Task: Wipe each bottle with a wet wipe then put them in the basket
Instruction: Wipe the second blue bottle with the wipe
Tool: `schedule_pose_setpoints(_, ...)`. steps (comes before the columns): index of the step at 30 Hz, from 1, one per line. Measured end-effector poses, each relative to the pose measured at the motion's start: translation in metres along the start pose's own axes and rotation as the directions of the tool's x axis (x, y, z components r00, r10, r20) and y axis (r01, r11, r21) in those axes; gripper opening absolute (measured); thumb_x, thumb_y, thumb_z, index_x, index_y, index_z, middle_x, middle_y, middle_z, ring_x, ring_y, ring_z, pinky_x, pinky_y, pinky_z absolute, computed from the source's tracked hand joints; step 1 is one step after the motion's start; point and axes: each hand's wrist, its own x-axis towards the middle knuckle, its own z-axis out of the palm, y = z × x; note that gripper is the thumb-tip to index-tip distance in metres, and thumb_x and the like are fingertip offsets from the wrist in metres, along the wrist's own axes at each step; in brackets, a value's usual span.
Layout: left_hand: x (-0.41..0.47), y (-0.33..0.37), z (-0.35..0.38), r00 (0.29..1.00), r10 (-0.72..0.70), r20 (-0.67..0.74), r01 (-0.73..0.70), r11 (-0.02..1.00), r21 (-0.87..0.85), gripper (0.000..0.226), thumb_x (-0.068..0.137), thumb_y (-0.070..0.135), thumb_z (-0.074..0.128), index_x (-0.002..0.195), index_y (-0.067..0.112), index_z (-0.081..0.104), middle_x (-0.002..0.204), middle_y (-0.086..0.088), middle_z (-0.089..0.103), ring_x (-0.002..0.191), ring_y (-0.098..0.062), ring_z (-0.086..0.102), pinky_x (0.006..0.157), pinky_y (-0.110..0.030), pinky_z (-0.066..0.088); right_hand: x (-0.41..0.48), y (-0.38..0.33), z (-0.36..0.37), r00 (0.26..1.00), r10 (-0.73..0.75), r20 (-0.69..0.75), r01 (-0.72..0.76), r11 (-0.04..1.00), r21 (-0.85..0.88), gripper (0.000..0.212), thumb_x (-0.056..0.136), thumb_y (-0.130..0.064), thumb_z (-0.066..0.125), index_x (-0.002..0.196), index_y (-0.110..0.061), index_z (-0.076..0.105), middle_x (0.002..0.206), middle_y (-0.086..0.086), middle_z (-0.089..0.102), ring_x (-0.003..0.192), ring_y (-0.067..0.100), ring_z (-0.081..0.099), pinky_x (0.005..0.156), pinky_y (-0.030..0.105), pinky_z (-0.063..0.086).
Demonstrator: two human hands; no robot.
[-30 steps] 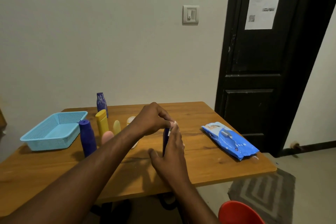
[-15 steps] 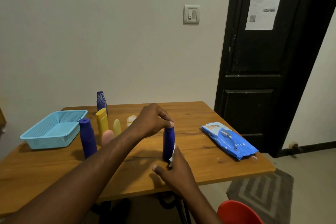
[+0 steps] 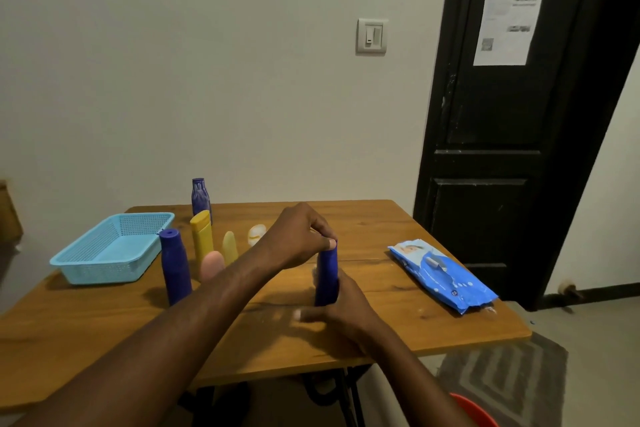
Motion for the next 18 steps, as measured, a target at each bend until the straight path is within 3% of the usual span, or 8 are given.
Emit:
schedule_pose_setpoints(4,-0.001,0.0,-0.003,0.999,0.037,0.014,-0.038,0.999,0.028,0.016,0.086,0.01,0.074,0.098,0.017,0.08,0.107,0.005,0.074,0.098,-0.007,0.062,0.073,-0.019,0.046,-0.012,0.012,0.021,0.994,0.02,-0.112,-0.036,0.989,-0.143,0.104,0.069,-0.042,0.091,0.152,-0.031,0.029,0.143,-0.011,0.049,0.122,0.007,0.048,0.083,0.017,0.045)
schedule_pose_setpoints(7,-0.003,-0.004,-0.003,0.997,0.074,0.029,-0.074,0.997,0.006,0.019,0.084,0.006,0.071,0.098,0.015,0.08,0.105,0.004,0.075,0.097,-0.008,0.066,0.08,-0.023,0.056,-0.023,0.015,0.042,0.979,0.035,-0.199,-0.064,0.988,-0.144,0.119,0.074,-0.045,0.085,0.162,-0.031,0.007,0.16,-0.006,0.036,0.139,0.015,0.043,0.106,0.035,0.049)
schedule_pose_setpoints(10,-0.004,-0.012,-0.002,0.993,0.121,-0.004,-0.121,0.992,-0.028,0.015,0.083,0.015,0.075,0.096,0.018,0.081,0.101,0.009,0.076,0.093,-0.003,0.068,0.081,-0.021,0.058,-0.032,0.012,0.061,0.971,0.039,-0.235,-0.065,0.993,-0.102,0.126,0.081,-0.048,0.08,0.16,-0.032,-0.018,0.171,-0.007,0.009,0.156,0.021,0.019,0.121,0.043,0.034)
schedule_pose_setpoints(12,-0.005,-0.017,0.001,0.989,0.141,-0.042,-0.143,0.988,-0.059,0.012,0.081,0.024,0.081,0.092,0.019,0.081,0.095,0.012,0.076,0.087,0.001,0.069,0.074,-0.014,0.056,-0.033,0.007,0.071,0.966,0.023,-0.257,-0.035,0.998,-0.043,0.126,0.083,-0.049,0.078,0.157,-0.035,-0.023,0.172,-0.01,-0.007,0.158,0.021,0.007,0.125,0.047,0.027)
schedule_pose_setpoints(15,-0.005,-0.024,0.002,0.987,0.132,-0.091,-0.14,0.987,-0.082,0.011,0.079,0.022,0.083,0.089,0.02,0.081,0.092,0.014,0.075,0.083,0.005,0.068,0.067,-0.009,0.052,-0.034,-0.006,0.076,0.952,-0.042,-0.303,0.048,0.999,0.014,0.122,0.086,-0.045,0.076,0.157,-0.037,-0.024,0.171,-0.012,-0.014,0.158,0.017,0.004,0.126,0.044,0.025)
schedule_pose_setpoints(18,-0.004,-0.026,-0.002,0.986,0.149,-0.068,-0.156,0.982,-0.103,0.009,0.081,0.02,0.081,0.089,0.019,0.082,0.09,0.013,0.076,0.081,0.003,0.07,0.068,-0.013,0.056,-0.028,-0.022,0.069,0.931,-0.121,-0.346,0.123,0.992,-0.015,0.117,0.089,-0.04,0.075,0.158,-0.037,-0.02,0.17,-0.014,-0.012,0.157,0.014,0.006,0.121,0.03,0.027)
